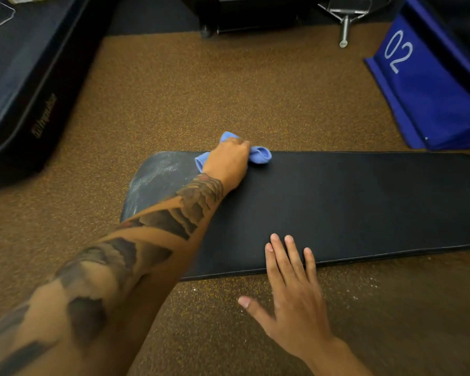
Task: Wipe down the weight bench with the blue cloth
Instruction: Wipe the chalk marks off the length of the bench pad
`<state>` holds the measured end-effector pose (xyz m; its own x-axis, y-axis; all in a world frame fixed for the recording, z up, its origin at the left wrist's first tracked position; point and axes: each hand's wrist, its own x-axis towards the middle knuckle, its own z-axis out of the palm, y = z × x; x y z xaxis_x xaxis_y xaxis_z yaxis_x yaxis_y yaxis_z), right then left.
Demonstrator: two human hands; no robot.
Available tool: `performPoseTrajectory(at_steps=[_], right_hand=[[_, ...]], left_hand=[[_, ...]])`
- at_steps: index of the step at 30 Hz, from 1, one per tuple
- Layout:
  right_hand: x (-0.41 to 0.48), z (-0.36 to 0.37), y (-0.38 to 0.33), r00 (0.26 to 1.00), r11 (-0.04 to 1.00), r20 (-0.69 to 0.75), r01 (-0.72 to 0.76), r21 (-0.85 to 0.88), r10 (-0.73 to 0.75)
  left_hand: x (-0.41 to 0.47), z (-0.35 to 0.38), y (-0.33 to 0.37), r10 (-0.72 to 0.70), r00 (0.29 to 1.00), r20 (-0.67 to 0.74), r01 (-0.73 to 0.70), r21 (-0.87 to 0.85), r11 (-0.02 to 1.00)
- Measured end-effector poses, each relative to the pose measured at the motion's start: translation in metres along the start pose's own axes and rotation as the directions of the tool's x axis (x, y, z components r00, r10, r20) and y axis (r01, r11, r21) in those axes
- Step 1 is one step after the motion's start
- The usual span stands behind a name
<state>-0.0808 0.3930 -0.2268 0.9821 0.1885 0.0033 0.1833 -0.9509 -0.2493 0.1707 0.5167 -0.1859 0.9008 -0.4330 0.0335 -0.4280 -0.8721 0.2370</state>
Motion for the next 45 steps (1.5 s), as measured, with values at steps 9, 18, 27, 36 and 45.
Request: performPoseTrajectory(at_steps=[9,18,27,36,45], right_hand=[[0.000,-0.002,0.001,1.000,1.000,0.006,0.006,0.009,-0.007],[0.000,-0.001,0.001,1.000,1.000,-0.009,0.008,0.014,-0.008],[-0.001,-0.005,0.000,1.000,1.000,0.012,0.002,0.015,-0.002],[0.000,-0.001,-0.002,1.000,1.000,-0.004,-0.010,0.008,0.010],[0.000,-0.004,-0.001,1.000,1.000,0.007,-0.001,0.009,0.001]], left_hand=[[-0.036,0.006,0.031,-0.004,1.000,0.009,0.004,-0.012,1.000],[-0.008,0.006,0.007,0.033,0.997,0.071,-0.034,0.013,0.999],[-0.109,0.024,0.019,-0.114,0.990,-0.084,0.096,-0.191,0.977],[-0.076,0.017,0.017,-0.021,0.999,-0.043,0.018,-0.087,0.996],[-0.154,0.022,0.010,-0.151,0.975,-0.165,0.104,-0.263,0.959]])
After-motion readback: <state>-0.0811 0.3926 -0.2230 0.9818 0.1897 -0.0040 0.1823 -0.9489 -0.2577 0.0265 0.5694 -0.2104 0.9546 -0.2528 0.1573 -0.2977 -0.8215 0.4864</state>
